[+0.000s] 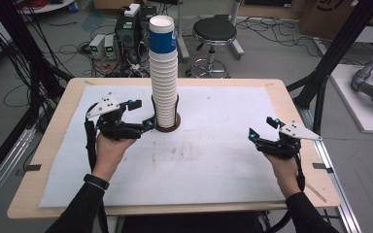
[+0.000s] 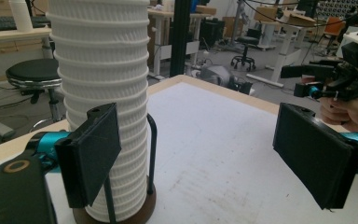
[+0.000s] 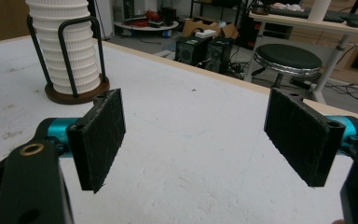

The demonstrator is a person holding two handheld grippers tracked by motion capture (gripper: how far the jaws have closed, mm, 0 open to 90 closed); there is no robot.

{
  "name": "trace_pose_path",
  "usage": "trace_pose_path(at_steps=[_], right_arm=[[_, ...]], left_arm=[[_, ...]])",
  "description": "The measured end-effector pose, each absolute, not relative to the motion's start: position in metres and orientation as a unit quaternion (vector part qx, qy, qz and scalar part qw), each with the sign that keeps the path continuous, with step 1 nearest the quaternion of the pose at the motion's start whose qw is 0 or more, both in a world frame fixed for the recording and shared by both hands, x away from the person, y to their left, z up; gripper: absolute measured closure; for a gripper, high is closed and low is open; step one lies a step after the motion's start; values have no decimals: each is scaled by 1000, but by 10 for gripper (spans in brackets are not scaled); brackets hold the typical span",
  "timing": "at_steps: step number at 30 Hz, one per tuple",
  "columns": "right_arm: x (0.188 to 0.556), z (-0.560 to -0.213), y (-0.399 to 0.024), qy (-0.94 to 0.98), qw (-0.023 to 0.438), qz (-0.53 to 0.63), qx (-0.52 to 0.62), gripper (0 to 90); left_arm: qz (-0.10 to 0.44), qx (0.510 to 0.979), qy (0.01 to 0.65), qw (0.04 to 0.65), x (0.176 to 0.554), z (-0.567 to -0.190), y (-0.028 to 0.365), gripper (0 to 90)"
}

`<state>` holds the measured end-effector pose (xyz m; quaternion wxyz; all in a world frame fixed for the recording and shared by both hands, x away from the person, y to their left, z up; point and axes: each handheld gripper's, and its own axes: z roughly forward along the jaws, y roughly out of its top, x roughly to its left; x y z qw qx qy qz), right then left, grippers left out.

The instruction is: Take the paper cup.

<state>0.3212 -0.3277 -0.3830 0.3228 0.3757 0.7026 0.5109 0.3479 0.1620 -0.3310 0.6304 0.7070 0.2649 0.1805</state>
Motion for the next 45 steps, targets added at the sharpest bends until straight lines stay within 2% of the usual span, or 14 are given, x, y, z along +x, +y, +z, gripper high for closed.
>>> trace_pose_path(at_steps=[13,30,45], right_arm=[[321,-383,-328,704,325,509,375,206],[321,-383,-328,704,327,511,371,206],[320,-383,-329,705,325,511,370,206]], left_arm=[[188,699,269,635,368,-302,157,150],[216,702,275,621,404,-266,147,104],[216,703,284,615,431,-257,139,84]])
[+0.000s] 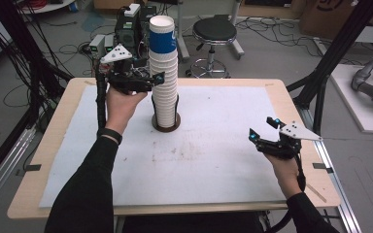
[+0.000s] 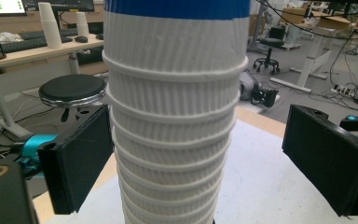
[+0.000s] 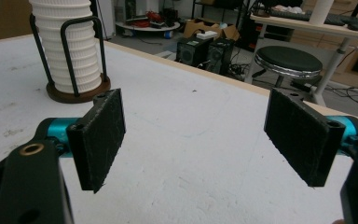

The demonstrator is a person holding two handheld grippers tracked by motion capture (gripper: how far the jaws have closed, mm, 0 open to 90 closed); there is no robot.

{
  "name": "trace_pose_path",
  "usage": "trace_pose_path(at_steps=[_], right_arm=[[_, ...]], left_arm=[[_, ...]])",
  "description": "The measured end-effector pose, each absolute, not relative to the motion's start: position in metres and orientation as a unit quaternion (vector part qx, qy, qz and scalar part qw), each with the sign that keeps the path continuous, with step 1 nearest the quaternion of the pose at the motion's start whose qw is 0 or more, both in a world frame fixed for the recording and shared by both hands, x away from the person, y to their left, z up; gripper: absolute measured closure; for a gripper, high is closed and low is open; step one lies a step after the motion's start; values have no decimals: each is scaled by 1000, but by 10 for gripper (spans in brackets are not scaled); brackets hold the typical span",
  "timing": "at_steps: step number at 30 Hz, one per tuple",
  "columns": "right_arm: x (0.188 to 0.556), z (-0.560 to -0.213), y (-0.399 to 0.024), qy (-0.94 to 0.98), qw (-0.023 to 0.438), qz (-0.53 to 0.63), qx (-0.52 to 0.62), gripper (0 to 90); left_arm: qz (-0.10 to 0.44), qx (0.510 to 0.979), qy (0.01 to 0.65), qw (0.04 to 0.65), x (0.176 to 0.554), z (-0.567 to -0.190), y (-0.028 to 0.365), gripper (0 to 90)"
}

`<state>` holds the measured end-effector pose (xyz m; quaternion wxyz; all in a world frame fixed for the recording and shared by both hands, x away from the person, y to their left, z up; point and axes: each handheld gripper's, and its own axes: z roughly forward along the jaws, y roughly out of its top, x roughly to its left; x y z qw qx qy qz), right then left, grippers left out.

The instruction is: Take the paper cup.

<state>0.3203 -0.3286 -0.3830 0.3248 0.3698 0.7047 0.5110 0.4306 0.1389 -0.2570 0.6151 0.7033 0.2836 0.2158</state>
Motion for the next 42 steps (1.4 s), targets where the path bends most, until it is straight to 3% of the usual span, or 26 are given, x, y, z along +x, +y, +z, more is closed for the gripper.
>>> trace_pose_path(at_steps=[28,42], right_arm=[[319,-382,-326,706,319,518,363,207],[325,-344,-313,721,306,530,325,208]], left_arm=[[200,714,277,611,463,-258,127,116],[196,714,272,614,463,-259,129,121]])
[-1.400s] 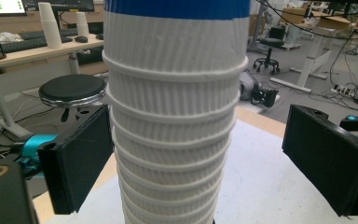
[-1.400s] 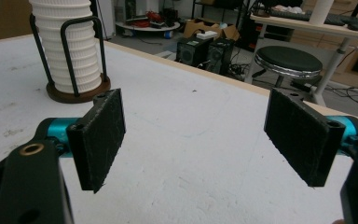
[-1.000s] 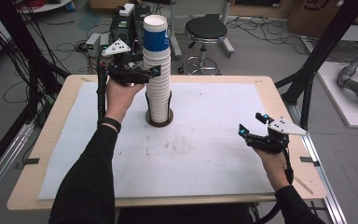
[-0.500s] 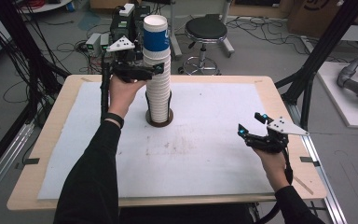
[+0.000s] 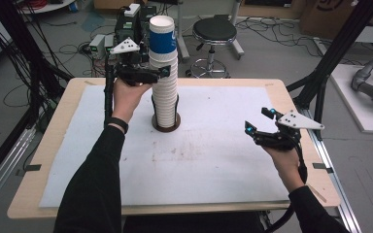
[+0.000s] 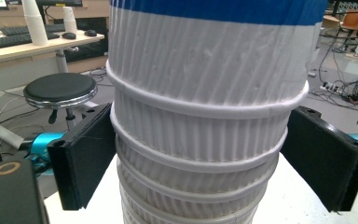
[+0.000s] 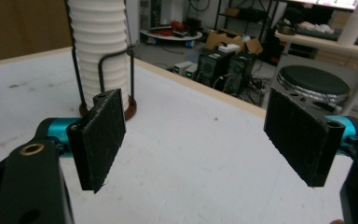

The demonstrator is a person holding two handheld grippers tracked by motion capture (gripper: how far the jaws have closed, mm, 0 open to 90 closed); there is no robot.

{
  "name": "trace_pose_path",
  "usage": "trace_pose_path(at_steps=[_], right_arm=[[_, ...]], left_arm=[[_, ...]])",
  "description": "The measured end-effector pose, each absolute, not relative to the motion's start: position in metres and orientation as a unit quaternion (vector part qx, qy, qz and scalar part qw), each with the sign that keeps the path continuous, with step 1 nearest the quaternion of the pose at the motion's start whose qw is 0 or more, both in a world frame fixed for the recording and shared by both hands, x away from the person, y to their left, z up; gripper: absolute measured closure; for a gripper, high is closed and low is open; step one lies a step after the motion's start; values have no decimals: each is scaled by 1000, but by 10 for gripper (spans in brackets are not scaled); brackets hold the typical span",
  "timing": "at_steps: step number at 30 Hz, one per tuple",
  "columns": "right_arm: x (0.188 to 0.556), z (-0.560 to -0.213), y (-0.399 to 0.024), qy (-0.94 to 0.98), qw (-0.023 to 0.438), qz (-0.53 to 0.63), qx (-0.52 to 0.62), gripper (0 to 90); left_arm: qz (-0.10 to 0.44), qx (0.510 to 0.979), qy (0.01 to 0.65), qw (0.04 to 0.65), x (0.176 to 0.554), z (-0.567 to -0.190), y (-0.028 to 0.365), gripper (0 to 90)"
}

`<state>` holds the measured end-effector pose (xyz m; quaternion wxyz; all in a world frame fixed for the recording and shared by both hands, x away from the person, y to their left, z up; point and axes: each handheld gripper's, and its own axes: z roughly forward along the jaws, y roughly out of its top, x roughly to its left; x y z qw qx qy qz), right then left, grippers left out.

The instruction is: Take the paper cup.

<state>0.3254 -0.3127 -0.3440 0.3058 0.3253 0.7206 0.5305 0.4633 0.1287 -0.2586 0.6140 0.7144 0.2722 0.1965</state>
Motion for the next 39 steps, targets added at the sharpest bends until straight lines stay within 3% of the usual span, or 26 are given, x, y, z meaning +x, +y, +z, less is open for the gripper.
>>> trace_pose_path(at_steps=[17,39], right_arm=[[362,-265,-276,729,288,563,264,210],[416,-187,-214,726,217,613,222,213]], left_arm=[[197,714,274,614,463,-259,128,122],[198,713,272,615,464,-259,128,122]])
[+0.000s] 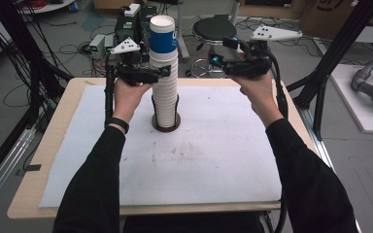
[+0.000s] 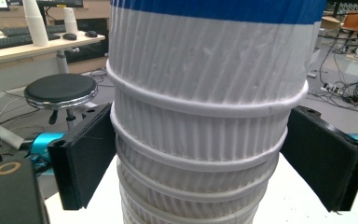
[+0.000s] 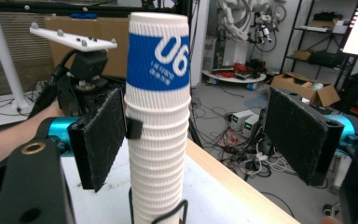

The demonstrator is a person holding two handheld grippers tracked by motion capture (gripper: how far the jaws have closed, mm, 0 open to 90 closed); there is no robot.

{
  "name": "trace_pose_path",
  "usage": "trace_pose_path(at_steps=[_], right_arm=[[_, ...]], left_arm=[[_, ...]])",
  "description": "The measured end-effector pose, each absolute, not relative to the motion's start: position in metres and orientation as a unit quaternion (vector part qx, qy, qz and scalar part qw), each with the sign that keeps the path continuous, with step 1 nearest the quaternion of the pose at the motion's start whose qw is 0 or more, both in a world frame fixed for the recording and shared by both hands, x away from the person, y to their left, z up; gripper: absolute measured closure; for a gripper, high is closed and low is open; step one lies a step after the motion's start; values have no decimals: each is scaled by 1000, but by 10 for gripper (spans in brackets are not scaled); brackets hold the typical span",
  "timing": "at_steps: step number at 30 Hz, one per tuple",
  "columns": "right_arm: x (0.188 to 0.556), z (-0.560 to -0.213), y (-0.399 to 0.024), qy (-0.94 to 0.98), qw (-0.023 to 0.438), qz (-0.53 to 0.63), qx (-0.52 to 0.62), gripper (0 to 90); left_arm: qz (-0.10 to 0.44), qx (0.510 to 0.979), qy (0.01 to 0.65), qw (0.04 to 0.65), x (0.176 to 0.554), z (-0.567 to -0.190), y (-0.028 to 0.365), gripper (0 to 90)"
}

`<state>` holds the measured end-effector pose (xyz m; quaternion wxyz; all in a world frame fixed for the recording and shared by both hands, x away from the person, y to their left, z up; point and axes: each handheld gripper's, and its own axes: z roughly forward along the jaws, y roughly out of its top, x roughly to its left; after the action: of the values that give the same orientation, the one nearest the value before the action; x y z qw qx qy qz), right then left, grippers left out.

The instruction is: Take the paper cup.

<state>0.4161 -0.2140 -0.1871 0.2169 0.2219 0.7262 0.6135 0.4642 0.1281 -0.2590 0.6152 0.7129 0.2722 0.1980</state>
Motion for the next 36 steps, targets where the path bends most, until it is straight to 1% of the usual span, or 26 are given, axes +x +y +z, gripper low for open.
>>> trace_pose_path(at_steps=[7,11,19,26,36], right_arm=[[429,-168,-190,733,206,614,207,213],[437,-156,-170,736,195,617,201,213],[448,-147,-142,746,183,612,191,213],[461,-143,-117,748,164,608,210,213],[473,-142,-100,748,154,601,237,216]], left_arm=[[197,713,272,615,464,-259,128,122],[198,713,272,615,464,-259,128,123],[197,713,271,616,465,-259,128,122],[195,716,269,614,464,-258,129,123],[196,718,268,612,464,-258,128,123]])
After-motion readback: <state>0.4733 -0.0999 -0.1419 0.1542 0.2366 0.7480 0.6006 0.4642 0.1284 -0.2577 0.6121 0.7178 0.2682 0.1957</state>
